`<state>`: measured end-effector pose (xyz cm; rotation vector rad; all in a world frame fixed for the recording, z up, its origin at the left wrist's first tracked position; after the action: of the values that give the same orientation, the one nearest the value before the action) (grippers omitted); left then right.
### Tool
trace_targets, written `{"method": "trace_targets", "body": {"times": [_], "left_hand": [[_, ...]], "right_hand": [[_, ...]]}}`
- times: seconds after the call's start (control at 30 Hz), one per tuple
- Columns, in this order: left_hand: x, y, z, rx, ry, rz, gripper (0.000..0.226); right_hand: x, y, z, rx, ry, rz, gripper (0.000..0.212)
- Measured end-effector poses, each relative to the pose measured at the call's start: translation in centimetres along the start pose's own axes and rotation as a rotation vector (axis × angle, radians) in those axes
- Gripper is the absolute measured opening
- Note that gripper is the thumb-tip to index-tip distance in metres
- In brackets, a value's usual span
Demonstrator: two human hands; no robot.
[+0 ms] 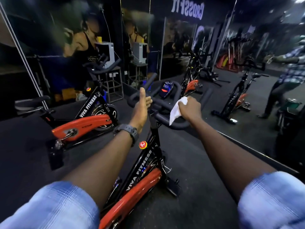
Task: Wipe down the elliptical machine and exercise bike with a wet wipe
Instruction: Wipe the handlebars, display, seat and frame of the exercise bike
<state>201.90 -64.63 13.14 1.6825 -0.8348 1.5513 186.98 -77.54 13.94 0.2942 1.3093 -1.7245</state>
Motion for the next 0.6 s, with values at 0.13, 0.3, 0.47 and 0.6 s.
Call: {"method": "trace_targets", "body": {"times": [0.13,0.3,0.47,0.6], "left_hand": [[-2.6,1.6,2.8,-0.022,-0.081,0.052,0.085],[-5.4,2.6,7.8,-0.016,-0.131,0.078,0.078],[-7.8,3.0,11.4,0.057,-0.173,0.094,0.107],[-8.9,2.5,13.3,0.123,-0.157,0.108,0.107]], "right_hand": [[0.2,3.6,1.4,-0.014,-0.020,-0.002,0.032],[2.8,10.4,3.5,-0.152,-0.234,-0.123,0.021],[6.4,16.4,1.3,-0.342,-0.589,-0.546,0.048],[5.2,17.3,3.6,-0.449,-0.603,-0.535,0.040]]}}
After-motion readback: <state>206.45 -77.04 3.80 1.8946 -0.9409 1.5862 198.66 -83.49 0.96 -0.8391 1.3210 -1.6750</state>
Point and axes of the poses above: each hand's wrist, its own z-axis towards the middle knuckle, its own y-axis out of the palm, x = y × z, the point moved 2 cm from there along z, towards the middle knuckle, and after that the axes turned 10 degrees about -y, right-handed, at the moved point
